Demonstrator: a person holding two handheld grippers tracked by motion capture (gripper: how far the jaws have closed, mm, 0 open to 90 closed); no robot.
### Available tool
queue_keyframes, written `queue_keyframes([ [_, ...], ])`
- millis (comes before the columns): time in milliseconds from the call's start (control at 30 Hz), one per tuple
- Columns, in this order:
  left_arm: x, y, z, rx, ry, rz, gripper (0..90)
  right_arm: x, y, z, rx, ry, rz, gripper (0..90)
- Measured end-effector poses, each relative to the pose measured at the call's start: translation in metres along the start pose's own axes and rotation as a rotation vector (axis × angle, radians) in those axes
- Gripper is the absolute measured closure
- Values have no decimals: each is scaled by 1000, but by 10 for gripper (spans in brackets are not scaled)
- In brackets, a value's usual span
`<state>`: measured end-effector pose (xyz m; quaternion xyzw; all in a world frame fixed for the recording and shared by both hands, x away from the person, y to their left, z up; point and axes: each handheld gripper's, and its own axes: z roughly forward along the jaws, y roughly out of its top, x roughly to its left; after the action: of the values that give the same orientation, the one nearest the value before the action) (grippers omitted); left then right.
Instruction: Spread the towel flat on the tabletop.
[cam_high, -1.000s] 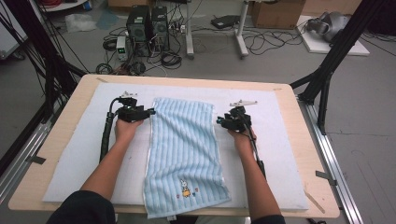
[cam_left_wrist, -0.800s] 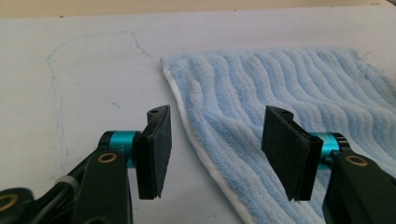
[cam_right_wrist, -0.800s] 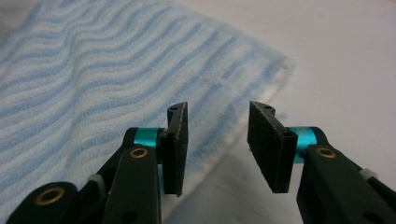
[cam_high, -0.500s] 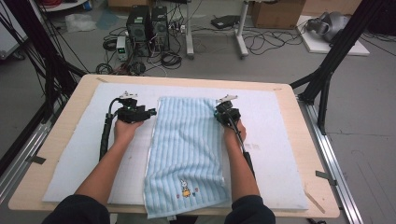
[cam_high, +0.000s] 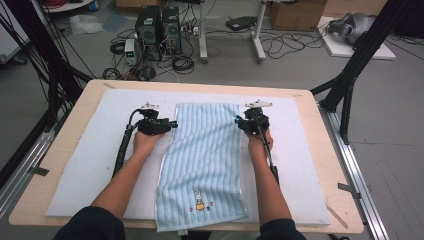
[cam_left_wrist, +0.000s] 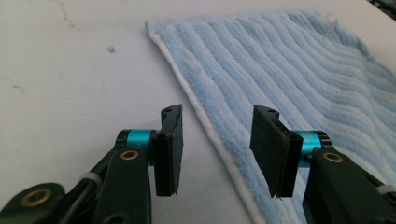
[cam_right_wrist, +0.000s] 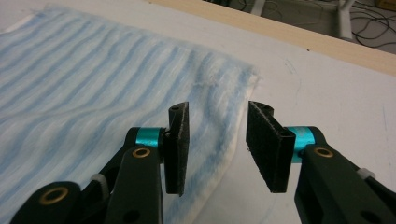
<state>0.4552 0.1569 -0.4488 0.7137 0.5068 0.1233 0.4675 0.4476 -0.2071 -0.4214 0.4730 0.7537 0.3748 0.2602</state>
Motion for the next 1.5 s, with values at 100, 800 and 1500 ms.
queue_keyframes([
  [100, -1, 3, 9, 21, 19, 5, 530, -2, -10, -11, 1, 23, -6, 566],
  [800, 21, 17, 10, -4, 137, 3, 514, -1, -33, -24, -12, 101, 7, 582],
  [1500, 5, 5, -12, 41, 20, 67, 494, 18, -14, 23, 71, -32, -19, 649],
])
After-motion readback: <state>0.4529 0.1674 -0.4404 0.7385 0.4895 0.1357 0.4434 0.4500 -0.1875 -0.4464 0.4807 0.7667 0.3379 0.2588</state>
